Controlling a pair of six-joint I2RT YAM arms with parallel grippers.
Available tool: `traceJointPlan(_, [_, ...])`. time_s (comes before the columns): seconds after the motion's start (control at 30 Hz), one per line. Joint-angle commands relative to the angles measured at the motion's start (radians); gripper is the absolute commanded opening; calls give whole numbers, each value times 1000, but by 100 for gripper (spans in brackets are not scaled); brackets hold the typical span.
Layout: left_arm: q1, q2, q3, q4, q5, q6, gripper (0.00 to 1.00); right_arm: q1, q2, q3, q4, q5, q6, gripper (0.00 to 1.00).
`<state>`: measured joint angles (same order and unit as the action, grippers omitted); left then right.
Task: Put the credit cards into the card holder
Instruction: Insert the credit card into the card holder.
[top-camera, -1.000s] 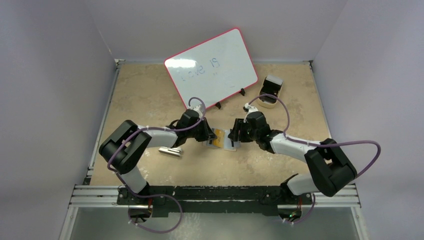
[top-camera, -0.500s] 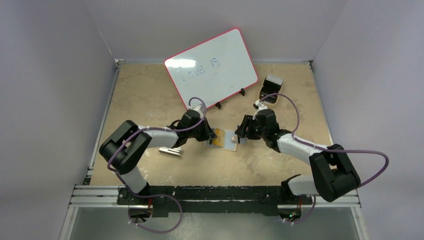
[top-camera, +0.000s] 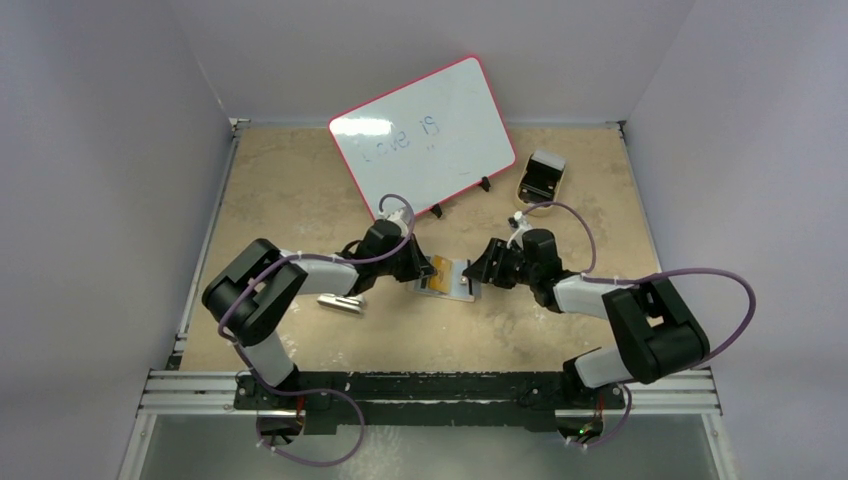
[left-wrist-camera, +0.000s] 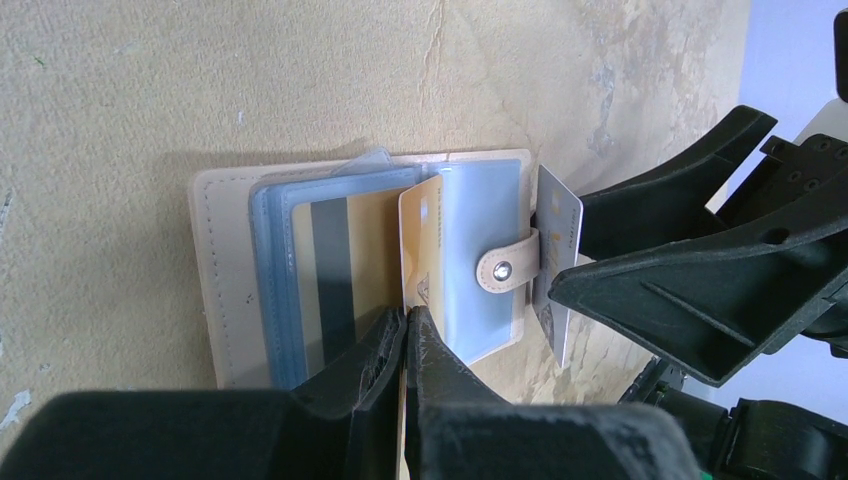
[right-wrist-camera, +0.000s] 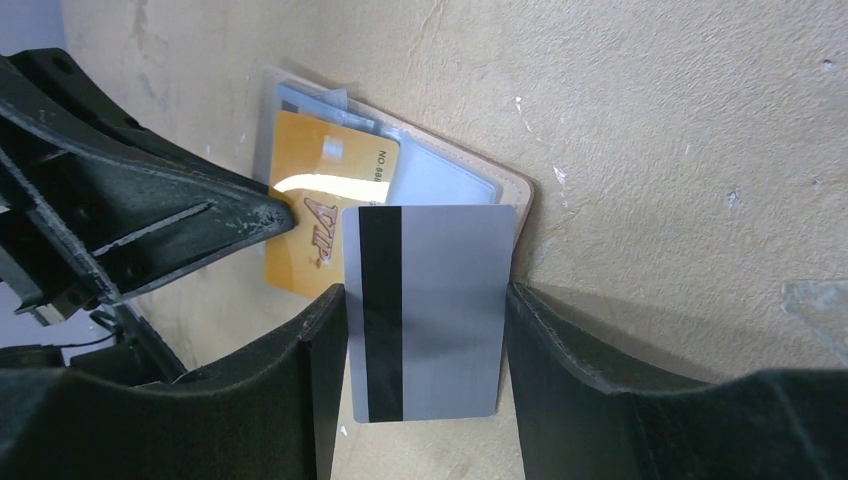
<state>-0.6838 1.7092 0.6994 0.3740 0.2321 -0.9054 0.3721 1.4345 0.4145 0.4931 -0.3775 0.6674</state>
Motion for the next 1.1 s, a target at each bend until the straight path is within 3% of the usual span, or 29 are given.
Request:
traceJointPlan(0.0, [-11, 27, 13, 15, 22, -8, 0, -13, 15, -25, 57, -50, 21, 0])
traceJointPlan(0.43, [-16, 66, 72, -114, 122, -15, 0, -30, 27, -29, 62, -58, 8, 0])
traceJointPlan(0.63, [-17, 103, 87, -87, 156, -16, 0, -33, 33, -29, 63, -61, 2, 0])
traceJointPlan(0.9, [-16, 33, 84, -123, -62, 22, 0, -34, 26, -36, 59, -61, 0, 0])
traceJointPlan(1.07, [-19, 25, 65, -75, -69, 8, 0, -35, 29, -39, 62, -64, 0, 0])
